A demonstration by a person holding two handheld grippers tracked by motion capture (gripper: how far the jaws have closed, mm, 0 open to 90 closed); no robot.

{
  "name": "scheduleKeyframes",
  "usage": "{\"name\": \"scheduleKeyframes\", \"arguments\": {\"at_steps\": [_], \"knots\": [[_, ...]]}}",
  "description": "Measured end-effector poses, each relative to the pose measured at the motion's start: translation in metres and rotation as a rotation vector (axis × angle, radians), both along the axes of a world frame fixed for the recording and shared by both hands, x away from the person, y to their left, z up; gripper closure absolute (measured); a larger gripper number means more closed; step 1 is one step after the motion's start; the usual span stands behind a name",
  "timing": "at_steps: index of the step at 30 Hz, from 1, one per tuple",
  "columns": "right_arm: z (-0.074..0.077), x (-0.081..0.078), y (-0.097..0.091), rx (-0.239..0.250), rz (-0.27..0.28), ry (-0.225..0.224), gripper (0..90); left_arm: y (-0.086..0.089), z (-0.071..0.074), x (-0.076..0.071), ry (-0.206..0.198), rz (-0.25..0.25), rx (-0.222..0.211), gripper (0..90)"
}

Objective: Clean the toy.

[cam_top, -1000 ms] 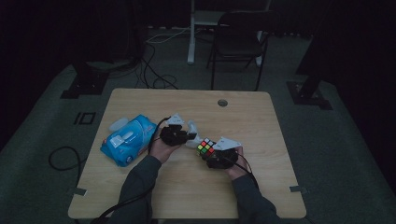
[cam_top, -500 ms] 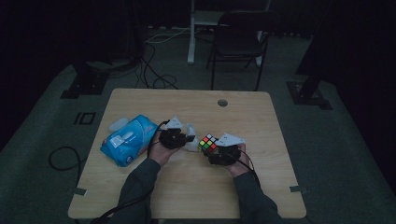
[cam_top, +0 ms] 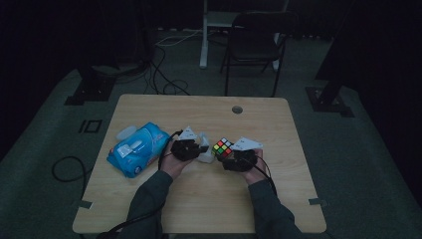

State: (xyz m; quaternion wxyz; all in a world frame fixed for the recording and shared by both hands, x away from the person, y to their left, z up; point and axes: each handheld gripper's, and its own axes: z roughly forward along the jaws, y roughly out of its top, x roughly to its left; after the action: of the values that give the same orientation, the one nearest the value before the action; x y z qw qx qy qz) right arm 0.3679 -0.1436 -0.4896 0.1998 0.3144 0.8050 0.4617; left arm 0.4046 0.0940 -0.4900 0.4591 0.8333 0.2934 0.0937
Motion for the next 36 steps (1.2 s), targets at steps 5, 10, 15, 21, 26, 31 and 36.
{"name": "scheduleKeyframes", "arguments": {"at_steps": [5,10,15,21,26,31,36], "knots": [[-0.002,0.003,-0.002,0.005,-0.004,0.011,34.1,-0.004,-0.004,-0.003,-0.016,-0.002,0.022,86.7],[-0.003,0.005,-0.002,0.009,-0.007,0.015,34.1,-0.007,-0.008,-0.008,-0.047,0.009,0.036,86.7],[-0.002,0.005,-0.003,0.011,-0.008,0.015,34.1,-0.011,-0.014,-0.011,-0.048,0.003,0.053,86.7],[0.003,0.007,-0.003,0.022,-0.016,0.009,34.1,-0.013,-0.018,-0.013,-0.045,-0.002,0.052,86.8],[0.007,0.007,-0.003,0.027,-0.017,0.001,34.1,-0.013,-0.019,-0.014,-0.053,-0.002,0.059,86.8],[0.008,0.008,-0.002,0.028,-0.016,-0.004,34.1,-0.015,-0.020,-0.015,-0.059,-0.004,0.070,86.8],[0.010,0.008,-0.002,0.033,-0.017,-0.008,34.1,-0.019,-0.024,-0.018,-0.063,-0.013,0.086,86.9]]}}
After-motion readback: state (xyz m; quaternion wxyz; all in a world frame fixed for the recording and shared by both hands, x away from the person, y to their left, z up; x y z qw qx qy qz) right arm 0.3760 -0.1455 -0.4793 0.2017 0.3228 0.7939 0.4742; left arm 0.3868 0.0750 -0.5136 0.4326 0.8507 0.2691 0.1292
